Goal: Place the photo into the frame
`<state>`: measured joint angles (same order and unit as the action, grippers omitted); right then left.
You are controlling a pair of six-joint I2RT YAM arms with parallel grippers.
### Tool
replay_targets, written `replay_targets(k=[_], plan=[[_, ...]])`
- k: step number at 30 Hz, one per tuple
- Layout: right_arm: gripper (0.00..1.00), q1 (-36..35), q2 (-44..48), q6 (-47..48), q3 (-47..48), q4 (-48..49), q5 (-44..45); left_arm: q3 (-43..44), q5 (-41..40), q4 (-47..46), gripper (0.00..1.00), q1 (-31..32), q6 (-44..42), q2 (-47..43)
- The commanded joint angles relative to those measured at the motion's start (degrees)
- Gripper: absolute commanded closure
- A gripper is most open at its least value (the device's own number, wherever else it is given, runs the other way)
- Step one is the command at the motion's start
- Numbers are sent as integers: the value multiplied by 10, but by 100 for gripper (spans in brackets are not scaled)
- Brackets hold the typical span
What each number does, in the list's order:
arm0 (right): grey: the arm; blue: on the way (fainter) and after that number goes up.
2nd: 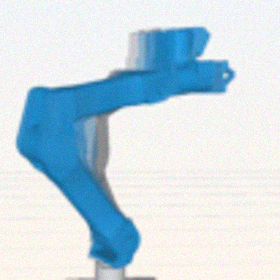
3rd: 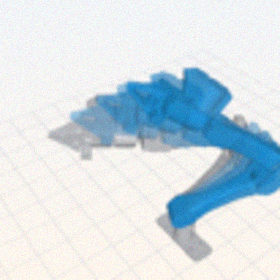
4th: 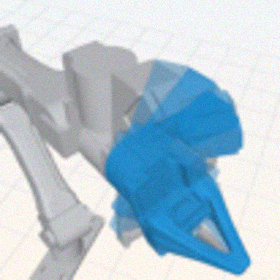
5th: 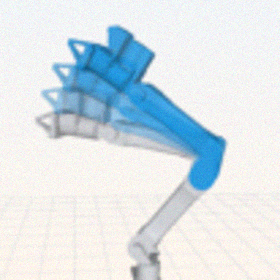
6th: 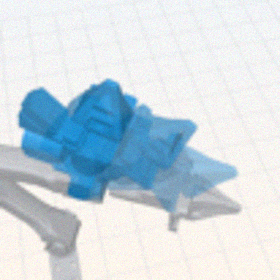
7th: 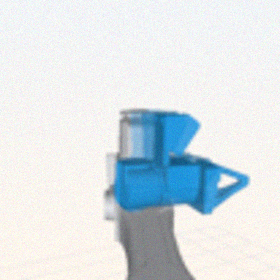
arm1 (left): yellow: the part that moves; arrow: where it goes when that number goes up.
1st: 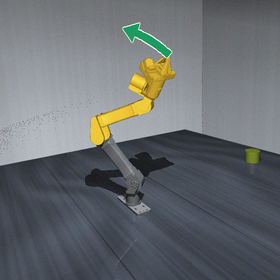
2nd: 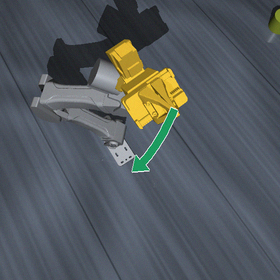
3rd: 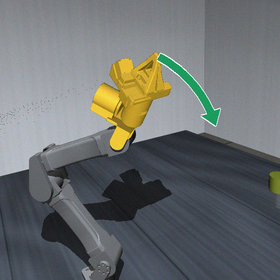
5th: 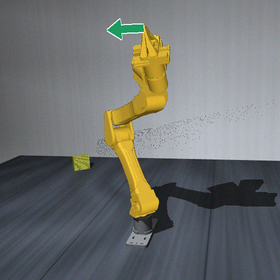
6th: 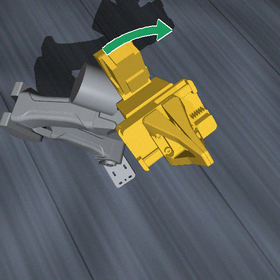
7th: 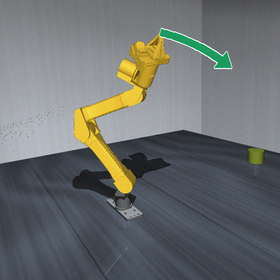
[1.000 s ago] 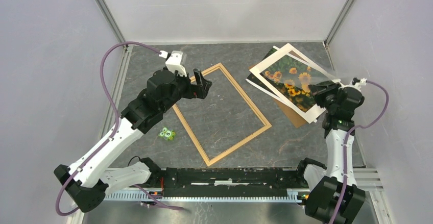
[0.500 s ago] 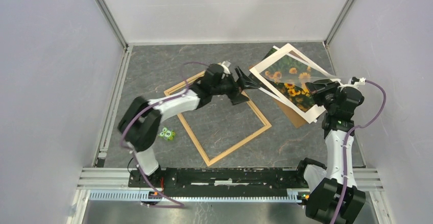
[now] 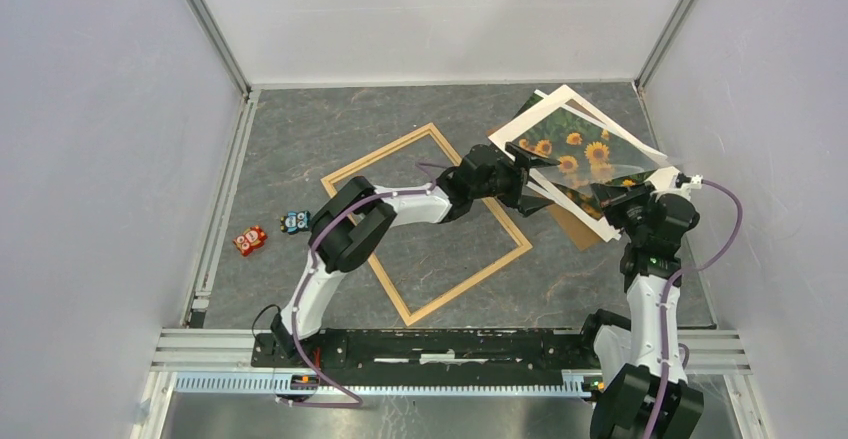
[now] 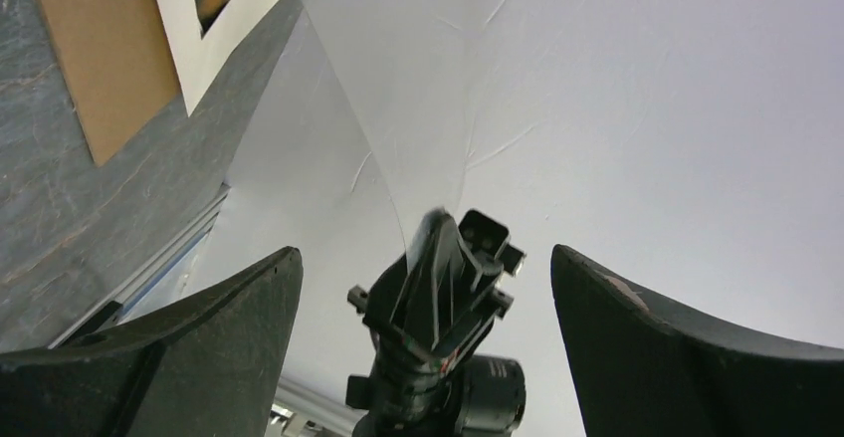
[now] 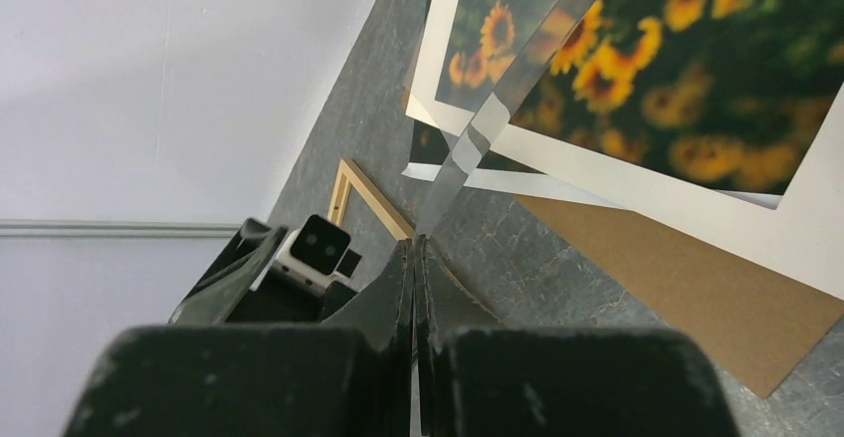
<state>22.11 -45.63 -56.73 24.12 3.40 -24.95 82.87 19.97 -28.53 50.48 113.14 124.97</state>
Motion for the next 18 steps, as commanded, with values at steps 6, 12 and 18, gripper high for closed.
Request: replay_targets(k=[6, 12, 18], plan=[[100, -2, 35, 33, -14, 14, 11, 74, -9, 50, 9, 14, 160, 52], [100, -2, 55, 31, -39, 11, 18, 112, -17, 24, 23, 14, 197, 98], [100, -2, 82, 28, -62, 1, 42, 135, -35, 19, 34, 22, 217, 119]])
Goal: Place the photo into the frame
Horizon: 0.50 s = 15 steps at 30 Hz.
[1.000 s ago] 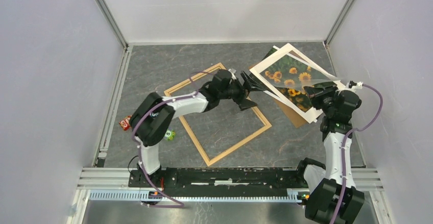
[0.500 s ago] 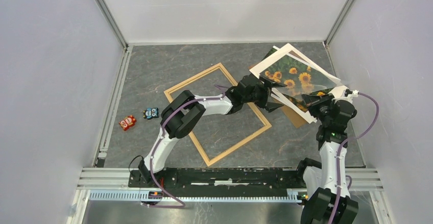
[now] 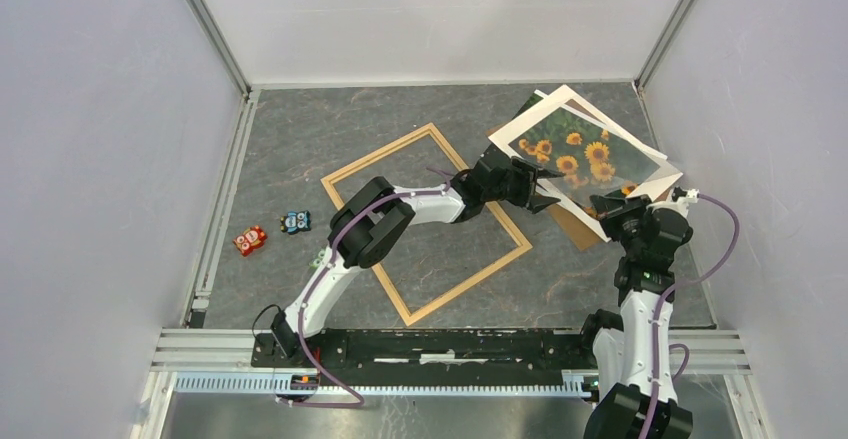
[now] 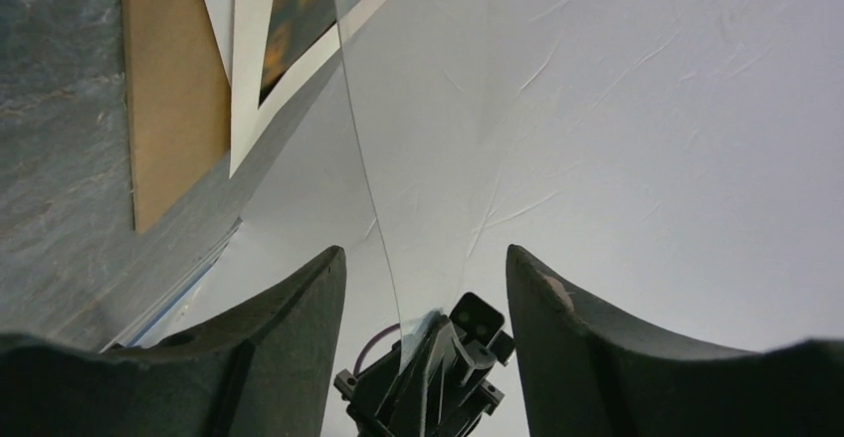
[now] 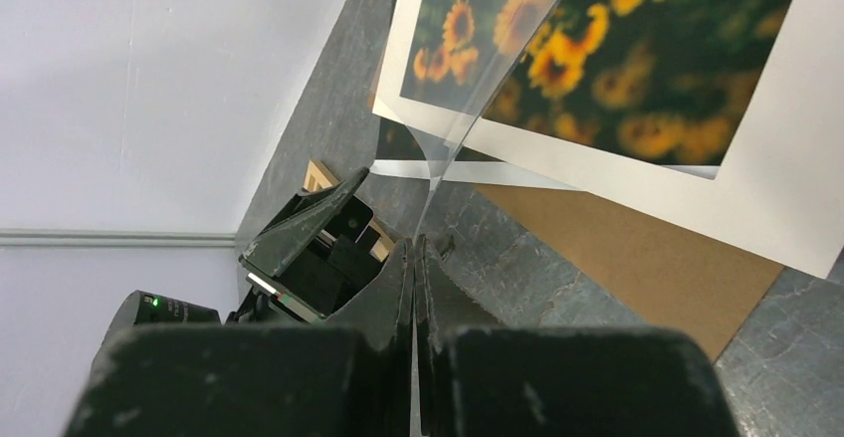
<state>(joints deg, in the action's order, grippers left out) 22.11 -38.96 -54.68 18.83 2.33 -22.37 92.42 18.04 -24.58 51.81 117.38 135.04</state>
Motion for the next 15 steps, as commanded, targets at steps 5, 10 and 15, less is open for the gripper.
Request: replay_targets(k=[5, 10, 15], plan=[[100, -2, 33, 4, -15, 1, 19, 53, -20, -35, 49, 9, 178, 31], [100, -2, 65, 0, -20, -17, 43, 44, -27, -42, 60, 13, 181, 28], [100, -2, 72, -6, -22, -18, 45, 43, -28, -50, 55, 22, 191, 25]])
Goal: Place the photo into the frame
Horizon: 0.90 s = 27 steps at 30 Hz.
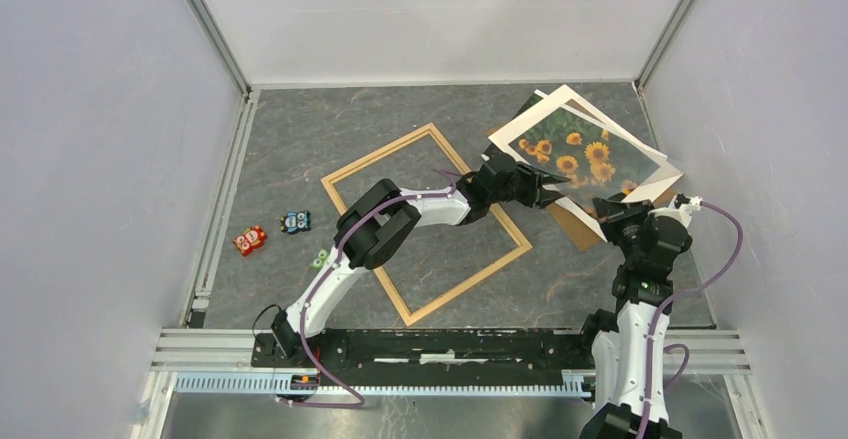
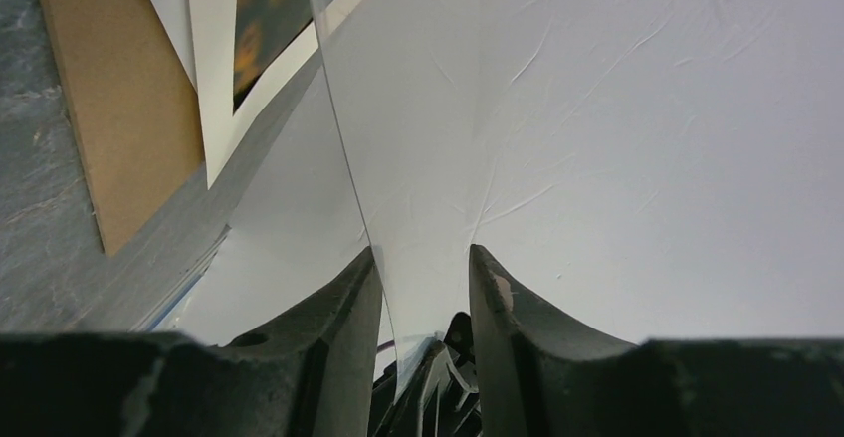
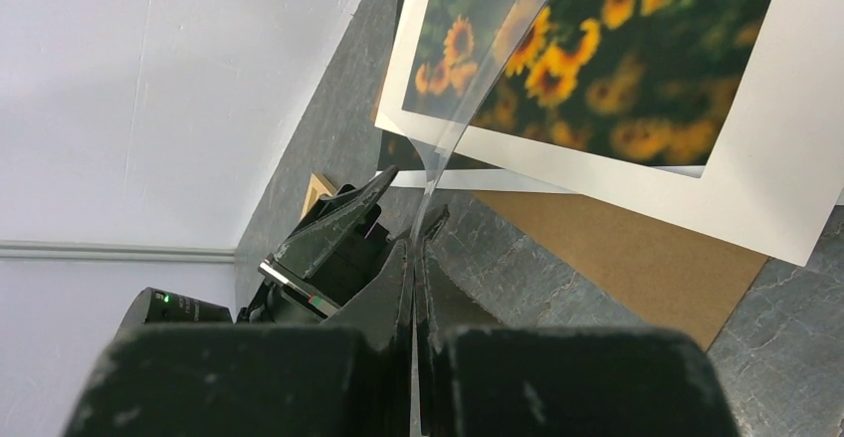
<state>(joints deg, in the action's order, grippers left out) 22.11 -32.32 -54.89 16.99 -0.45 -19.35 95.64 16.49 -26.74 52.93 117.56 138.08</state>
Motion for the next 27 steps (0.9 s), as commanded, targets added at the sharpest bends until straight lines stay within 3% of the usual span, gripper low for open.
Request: replay_targets(k=[1, 11, 15, 17, 22, 24, 27], plan=[[100, -2, 5, -4, -4, 10, 15, 13, -15, -28, 55, 12, 189, -5], [100, -2, 33, -4, -11, -20, 22, 26, -30, -39, 74, 14, 186, -1], [100, -2, 36, -2, -9, -33, 26, 34, -30, -47, 87, 14, 184, 2], [88, -2, 30, 19, 4, -53, 30, 33, -28, -46, 97, 12, 174, -1], [32, -2, -8, 157, 90, -171, 75, 53, 7, 66, 98, -7, 54, -36], [22, -2, -36, 212, 125, -214, 92, 77, 21, 177, 98, -19, -38, -56], [16, -2, -45, 264, 154, -230, 86, 136, 39, 313, 98, -38, -187, -68]])
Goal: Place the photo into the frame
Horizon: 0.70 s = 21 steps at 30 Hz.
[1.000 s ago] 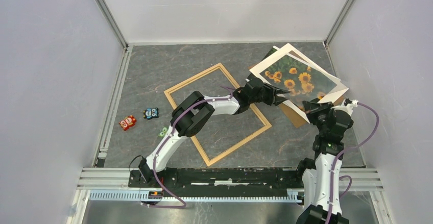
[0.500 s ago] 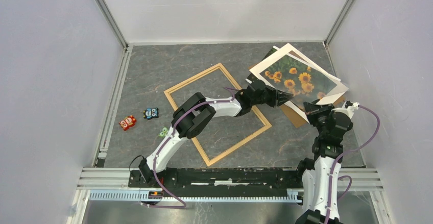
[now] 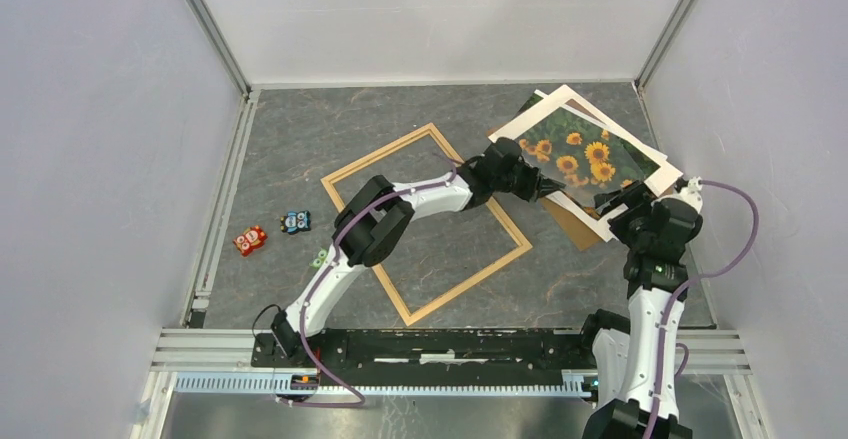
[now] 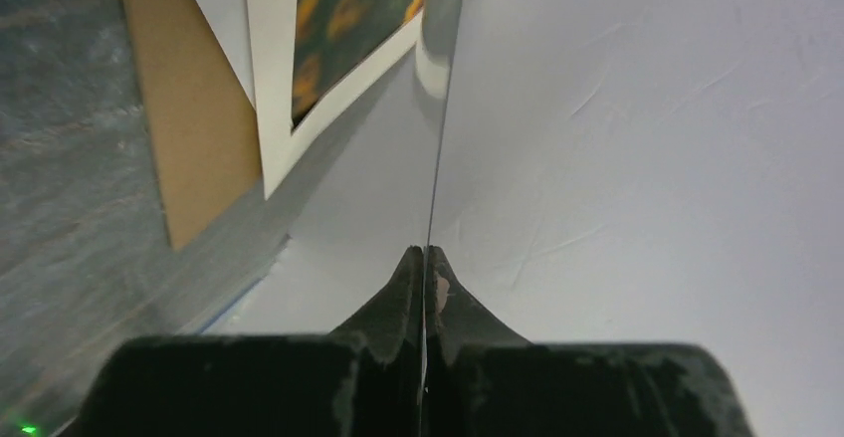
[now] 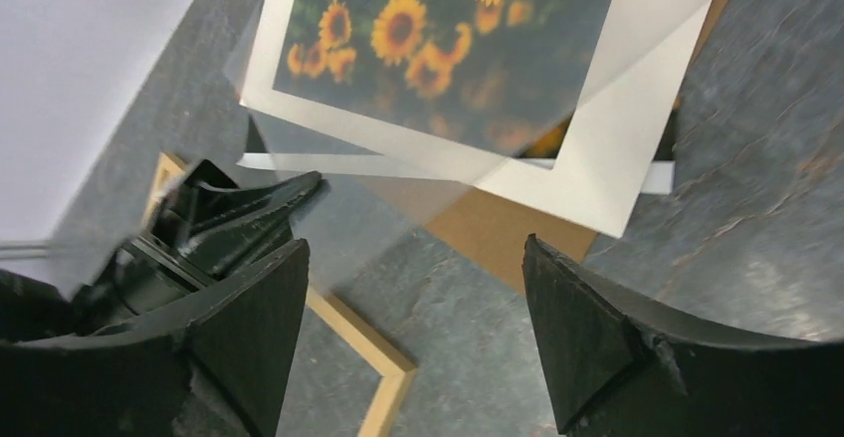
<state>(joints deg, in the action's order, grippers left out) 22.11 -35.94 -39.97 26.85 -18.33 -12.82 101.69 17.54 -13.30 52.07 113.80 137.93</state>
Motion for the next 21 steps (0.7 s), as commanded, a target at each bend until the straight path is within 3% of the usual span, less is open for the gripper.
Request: replay_targets(k=[1, 4, 8, 14, 21], plan=[[14, -2, -7, 129, 60, -46, 11, 100, 36, 228, 98, -36, -200, -67], [14, -2, -10, 164, 94, -62, 5, 132, 26, 333, 98, -52, -355, -92], [15, -13, -9, 187, 132, -63, -4, 103, -40, 442, 98, -66, -532, -159], [17, -56, -53, 229, 174, -60, -38, -150, -42, 384, 98, -107, -601, -321], [16, -129, -103, 278, 166, -48, -60, -312, 0, 348, 98, -143, -629, -444]])
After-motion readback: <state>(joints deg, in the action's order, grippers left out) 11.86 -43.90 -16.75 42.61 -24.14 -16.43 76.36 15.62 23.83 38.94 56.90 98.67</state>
